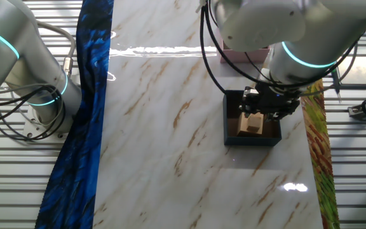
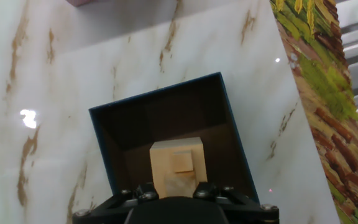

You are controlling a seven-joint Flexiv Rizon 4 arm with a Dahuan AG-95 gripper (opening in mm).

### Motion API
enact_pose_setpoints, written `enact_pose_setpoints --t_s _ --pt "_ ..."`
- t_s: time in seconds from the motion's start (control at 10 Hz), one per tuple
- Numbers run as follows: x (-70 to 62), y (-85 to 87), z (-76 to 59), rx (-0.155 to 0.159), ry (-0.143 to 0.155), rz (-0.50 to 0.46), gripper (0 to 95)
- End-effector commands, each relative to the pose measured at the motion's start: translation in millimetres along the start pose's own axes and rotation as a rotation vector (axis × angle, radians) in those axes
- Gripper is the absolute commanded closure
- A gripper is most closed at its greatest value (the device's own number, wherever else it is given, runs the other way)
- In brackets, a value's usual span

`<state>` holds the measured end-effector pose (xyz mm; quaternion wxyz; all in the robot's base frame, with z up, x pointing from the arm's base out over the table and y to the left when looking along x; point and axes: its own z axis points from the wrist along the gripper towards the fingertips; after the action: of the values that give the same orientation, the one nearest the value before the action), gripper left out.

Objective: Move an object from one box to another

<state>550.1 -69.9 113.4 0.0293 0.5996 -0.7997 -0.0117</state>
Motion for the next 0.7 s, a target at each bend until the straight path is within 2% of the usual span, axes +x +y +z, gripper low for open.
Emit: enact_pose_setpoints --t_s 0.1,0.7 --pt "-0.4 -0.6 0.5 -0.006 0.023 -0.028 57.0" --pt "2.2 -2.6 5.3 -0.006 0.026 -0.036 57.0"
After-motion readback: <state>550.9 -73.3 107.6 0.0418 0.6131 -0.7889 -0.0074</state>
